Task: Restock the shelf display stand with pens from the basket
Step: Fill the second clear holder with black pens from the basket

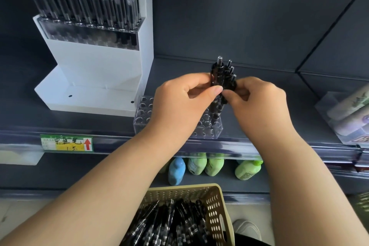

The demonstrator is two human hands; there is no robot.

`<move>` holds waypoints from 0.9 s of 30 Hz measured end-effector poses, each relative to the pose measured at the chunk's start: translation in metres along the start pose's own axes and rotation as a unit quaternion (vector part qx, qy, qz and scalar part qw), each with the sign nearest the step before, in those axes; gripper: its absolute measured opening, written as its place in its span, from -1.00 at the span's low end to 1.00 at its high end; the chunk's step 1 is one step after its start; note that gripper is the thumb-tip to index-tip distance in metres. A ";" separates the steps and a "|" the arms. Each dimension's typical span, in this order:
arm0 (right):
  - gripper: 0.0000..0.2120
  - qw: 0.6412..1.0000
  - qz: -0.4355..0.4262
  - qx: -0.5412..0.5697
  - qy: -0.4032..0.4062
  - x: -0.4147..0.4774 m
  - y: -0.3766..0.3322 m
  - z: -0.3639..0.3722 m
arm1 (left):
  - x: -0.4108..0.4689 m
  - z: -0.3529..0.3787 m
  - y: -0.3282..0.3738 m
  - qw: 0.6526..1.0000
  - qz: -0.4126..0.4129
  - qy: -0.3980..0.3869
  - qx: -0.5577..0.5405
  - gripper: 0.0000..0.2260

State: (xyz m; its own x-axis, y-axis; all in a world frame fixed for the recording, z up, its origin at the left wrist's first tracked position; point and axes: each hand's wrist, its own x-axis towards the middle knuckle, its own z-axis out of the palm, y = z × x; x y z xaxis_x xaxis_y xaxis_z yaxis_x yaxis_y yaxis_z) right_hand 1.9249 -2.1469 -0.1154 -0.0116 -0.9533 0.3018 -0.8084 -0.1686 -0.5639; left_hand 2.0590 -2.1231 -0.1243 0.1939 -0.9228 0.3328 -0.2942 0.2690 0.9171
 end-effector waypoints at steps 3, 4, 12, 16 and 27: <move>-0.81 0.999 -0.017 -0.039 0.002 0.000 -0.003 0.003 | 0.000 0.000 0.000 1.000 -0.001 0.000 0.006 -0.85; -0.79 0.998 -0.022 -0.057 0.003 0.000 -0.003 0.004 | 0.000 0.000 0.001 1.000 -0.002 0.000 0.006 -0.86; -0.78 0.997 -0.019 -0.080 -0.008 0.006 -0.001 0.003 | -0.003 0.000 0.001 1.000 0.006 0.000 0.003 -0.87; -0.75 0.996 -0.027 -0.077 -0.025 0.009 -0.003 0.000 | -0.005 0.000 -0.002 1.000 0.015 0.000 0.010 -0.87; -0.68 0.991 -0.016 -0.116 -0.058 0.009 0.001 -0.003 | -0.009 0.007 -0.006 0.999 0.044 -0.012 0.030 -0.88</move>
State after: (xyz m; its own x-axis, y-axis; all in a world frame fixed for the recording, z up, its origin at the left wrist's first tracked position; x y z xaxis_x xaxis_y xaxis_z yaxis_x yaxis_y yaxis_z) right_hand 1.9226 -2.1544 -0.1109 0.0733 -0.9729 0.2195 -0.9209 -0.1505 -0.3595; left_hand 2.0523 -2.1189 -0.1347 0.1424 -0.9032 0.4049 -0.3649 0.3324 0.8697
